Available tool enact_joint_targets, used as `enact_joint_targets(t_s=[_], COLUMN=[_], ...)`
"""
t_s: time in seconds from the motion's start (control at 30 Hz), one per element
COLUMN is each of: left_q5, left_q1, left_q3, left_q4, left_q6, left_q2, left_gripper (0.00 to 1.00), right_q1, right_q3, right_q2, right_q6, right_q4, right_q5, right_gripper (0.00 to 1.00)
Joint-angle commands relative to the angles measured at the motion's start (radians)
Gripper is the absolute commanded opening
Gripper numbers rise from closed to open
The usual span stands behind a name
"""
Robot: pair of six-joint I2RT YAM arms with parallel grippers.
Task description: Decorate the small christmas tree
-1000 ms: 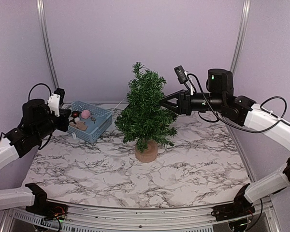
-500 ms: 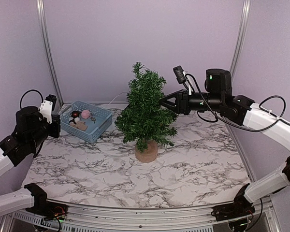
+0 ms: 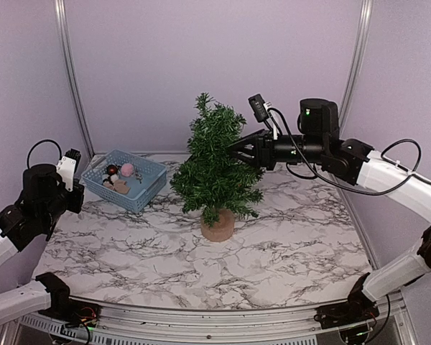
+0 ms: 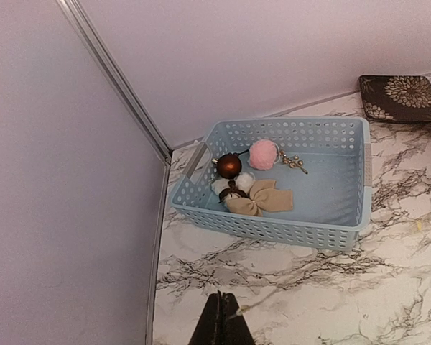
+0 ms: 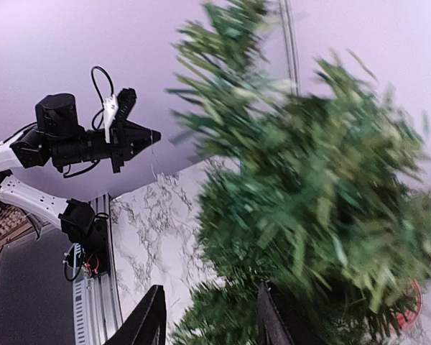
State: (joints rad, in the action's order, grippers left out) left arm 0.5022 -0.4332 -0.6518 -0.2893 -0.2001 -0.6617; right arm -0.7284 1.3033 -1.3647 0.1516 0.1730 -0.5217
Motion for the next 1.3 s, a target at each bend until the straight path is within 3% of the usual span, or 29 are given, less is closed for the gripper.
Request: enact_joint_targets(t_s=[0.0, 0.2, 0.5, 0.83, 1.07, 1.27], left_q5=[-0.012, -0.106, -0.409, -0.615, -0.655, -0.575], left_q1=[-0.003, -0.003, -0.003, -0.009, -0.067, -0.2], left_q3=[0.001, -0.01, -0.083, -0.251, -0.369, -0.463], left_q4=[-0.032, -0.031, -0.004, 0.039, 0.082, 0.113], left_q6=[-0.015, -0.031, -0.043, -0.078, -0.122, -0.199], left_q2=[0.03, 0.071, 0.141, 0.014, -0.128, -0.257], left_gripper=[0.0, 0.0, 0.0, 0.0, 0.0, 0.0], right_q1=[-0.096, -0.17, -0.193, -0.197, -0.197, -0.197], right_q3=[0.152, 0.272, 0.275, 0.269, 0.266, 0.266], right_q2=[-0.059, -0.151, -0.156, -0.107, -0.062, -0.033], right_q6=[-0.137, -0.241, -0.299, -0.306, -0.302, -0.305], right_q4=[0.002, 0.049, 0.062, 0.049, 0.06, 0.085], right_q5=[0.077, 0.189, 0.172, 0.151, 0.148, 0.164], right_gripper=[0.43, 0.44, 0.52, 0.6, 0.65, 0.65])
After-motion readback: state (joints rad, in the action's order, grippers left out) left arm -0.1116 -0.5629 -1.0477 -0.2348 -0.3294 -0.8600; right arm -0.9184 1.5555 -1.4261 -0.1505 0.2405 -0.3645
